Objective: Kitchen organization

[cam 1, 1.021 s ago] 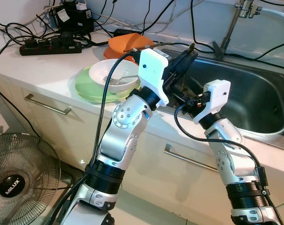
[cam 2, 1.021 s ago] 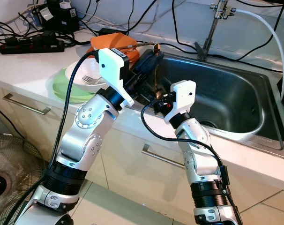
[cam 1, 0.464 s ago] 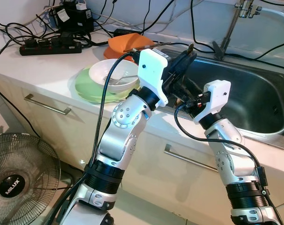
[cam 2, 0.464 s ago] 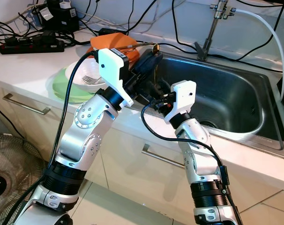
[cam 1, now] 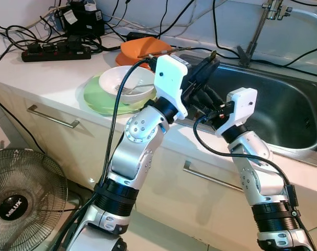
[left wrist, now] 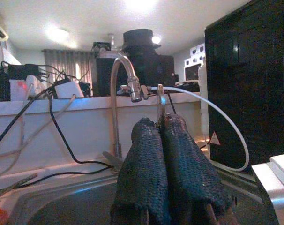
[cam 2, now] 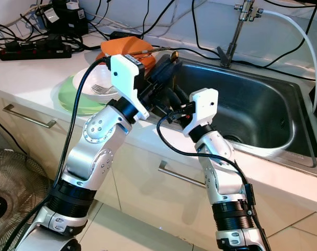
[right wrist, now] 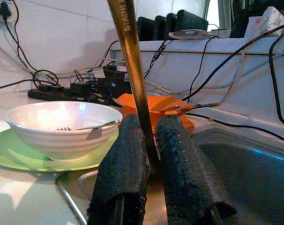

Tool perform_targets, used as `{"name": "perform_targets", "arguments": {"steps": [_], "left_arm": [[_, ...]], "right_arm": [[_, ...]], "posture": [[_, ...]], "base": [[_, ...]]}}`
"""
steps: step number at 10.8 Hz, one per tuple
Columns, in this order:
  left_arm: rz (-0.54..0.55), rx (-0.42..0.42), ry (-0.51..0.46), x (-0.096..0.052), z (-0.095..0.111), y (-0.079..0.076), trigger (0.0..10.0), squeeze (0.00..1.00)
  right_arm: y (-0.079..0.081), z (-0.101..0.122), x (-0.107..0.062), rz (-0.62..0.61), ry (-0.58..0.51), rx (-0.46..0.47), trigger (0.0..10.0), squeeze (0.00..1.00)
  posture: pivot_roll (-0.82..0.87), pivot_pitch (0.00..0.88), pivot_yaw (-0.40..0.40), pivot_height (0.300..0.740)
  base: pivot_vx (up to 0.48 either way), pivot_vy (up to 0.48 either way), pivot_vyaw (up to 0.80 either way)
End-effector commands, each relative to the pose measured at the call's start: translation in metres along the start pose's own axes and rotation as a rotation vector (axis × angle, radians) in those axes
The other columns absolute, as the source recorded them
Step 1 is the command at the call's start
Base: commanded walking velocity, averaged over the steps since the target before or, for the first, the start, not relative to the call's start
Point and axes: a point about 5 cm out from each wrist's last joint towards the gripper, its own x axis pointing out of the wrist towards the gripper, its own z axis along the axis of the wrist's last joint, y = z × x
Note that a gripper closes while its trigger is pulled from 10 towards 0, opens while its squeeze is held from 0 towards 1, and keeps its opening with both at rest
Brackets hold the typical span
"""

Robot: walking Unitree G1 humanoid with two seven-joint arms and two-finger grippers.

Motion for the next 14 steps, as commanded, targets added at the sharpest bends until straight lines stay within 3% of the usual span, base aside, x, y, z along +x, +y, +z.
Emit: {"name": "perform_targets", "arguments": {"steps": [1,2,8,9,10,11,12,14], "left_arm": [[-0.003,0.014,-0.004,0.000,0.001,0.000,10.0,0.00],[0.001,0.007,-0.004,0.000,0.001,0.001,10.0,1.00],[0.035,0.004,-0.018,-0.002,0.004,0.006,10.0,1.00],[0.064,0.005,-0.020,-0.007,0.006,0.012,10.0,0.00],[0.097,0.005,-0.003,-0.013,0.002,0.018,10.0,0.00],[0.151,-0.007,0.031,-0.024,-0.007,0.026,10.0,0.00],[0.193,-0.006,0.064,-0.032,-0.015,0.032,10.0,0.00],[0.251,-0.009,0.174,-0.051,-0.035,0.037,10.0,0.00]], "right_arm": [[-0.008,0.002,0.000,-0.043,-0.003,0.006,0.0,0.00],[-0.009,0.001,0.000,-0.043,-0.001,0.004,0.0,0.00],[-0.016,-0.002,0.002,-0.084,0.012,-0.022,0.0,0.00],[-0.025,-0.001,0.006,-0.125,0.018,-0.046,0.0,0.00],[-0.032,-0.001,0.009,-0.160,0.026,-0.065,0.0,0.00],[-0.045,-0.001,0.014,-0.234,0.053,-0.109,6.5,0.00],[-0.052,-0.002,0.016,-0.268,0.065,-0.127,10.0,0.00],[-0.067,-0.005,0.023,-0.361,0.095,-0.158,10.0,0.00]], "posture": [[0.05,0.041,-0.019,0.740],[0.05,0.041,-0.019,0.740],[0.05,0.035,-0.023,0.740],[0.05,0.033,-0.024,0.740],[0.05,0.030,-0.026,0.740],[0.05,0.027,-0.027,0.740],[0.06,0.023,-0.029,0.740],[0.06,0.028,-0.031,0.740]], "base": [[0.000,0.000,0.00],[0.000,0.000,0.00],[0.000,0.000,0.00],[0.000,0.000,0.00],[0.000,0.000,0.00],[0.000,0.000,0.00],[0.000,0.000,0.00],[0.000,0.000,0.00]]}}
